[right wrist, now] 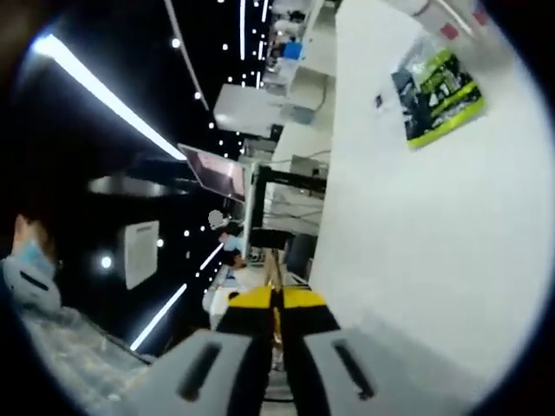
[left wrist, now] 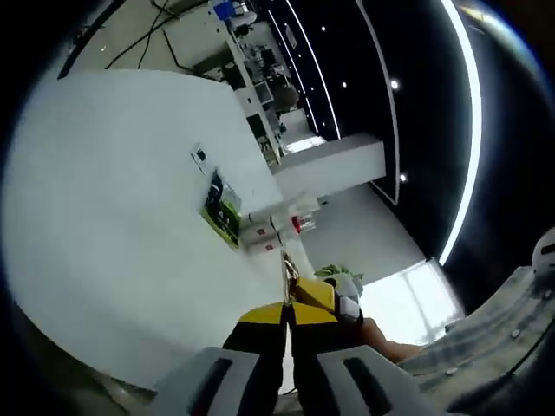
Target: Arrange the skincare products in the storage area until every visible bottle or jar stands upright without overlapping.
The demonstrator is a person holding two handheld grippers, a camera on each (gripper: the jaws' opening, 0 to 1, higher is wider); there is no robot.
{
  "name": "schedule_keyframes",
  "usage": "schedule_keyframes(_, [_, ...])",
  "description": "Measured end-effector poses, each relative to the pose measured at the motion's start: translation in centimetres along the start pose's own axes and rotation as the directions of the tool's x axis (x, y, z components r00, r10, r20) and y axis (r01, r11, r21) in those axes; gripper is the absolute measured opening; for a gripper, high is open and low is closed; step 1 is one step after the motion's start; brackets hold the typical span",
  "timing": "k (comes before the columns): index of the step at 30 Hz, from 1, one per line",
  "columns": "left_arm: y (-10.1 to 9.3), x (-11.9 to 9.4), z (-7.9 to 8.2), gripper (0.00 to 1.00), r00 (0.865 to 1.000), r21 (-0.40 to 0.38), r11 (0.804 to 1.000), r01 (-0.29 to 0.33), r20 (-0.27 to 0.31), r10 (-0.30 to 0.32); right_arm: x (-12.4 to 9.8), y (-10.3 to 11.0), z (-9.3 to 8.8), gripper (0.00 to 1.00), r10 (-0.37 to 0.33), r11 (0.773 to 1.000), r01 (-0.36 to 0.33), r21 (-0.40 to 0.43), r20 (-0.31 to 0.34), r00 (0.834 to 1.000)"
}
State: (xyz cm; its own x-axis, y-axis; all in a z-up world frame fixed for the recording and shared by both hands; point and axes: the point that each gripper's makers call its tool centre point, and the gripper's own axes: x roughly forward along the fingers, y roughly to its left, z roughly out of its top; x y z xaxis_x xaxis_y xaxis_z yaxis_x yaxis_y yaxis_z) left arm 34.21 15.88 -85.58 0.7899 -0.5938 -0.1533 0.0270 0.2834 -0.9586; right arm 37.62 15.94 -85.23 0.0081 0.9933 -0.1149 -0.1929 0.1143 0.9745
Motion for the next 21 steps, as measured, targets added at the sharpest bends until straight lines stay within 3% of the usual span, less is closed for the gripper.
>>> schedule_keyframes(5, [1.1, -1.7, 0.0, 0.05, 0.998, 0.009, 0.999, -0.042, 0.037, 0.042, 1.1, 0.1, -1.3, 0.0, 0.007, 1.0, -0.008, -0.013, -0.06, 0.998])
schedule_keyframes(11, [0.8, -2.2, 0.1, 0.06, 0.999, 0.003, 1.0, -0.016, 0.046, 0.016, 1.2, 0.7, -2.0, 0.0, 0.026, 0.998, -0.031, -0.047, -0.107, 0.994])
schedule_keyframes(15, [0.4, -2.3, 0.7, 0.09, 0.997, -0.003, 1.0, 0.011, 0.082, -0.011, 1.1, 0.6, -2.8, 0.0, 0.022, 0.998, -0.029, -0.049, -0.142, 0.99])
schedule_keyframes(18, [-0.1, -2.3, 0.9, 0.05, 0.996, 0.018, 1.0, 0.02, 0.081, -0.021, 1.2, 1.3, -2.5, 0.0, 0.05, 0.998, -0.056, -0.039, -0.134, 0.99])
schedule_keyframes(21, [-0.7, -2.0, 1.3, 0.02, 0.993, -0.029, 0.997, 0.075, 0.095, -0.072, 1.4, 1.6, -1.8, 0.0, 0.06, 0.997, -0.064, -0.035, -0.115, 0.992])
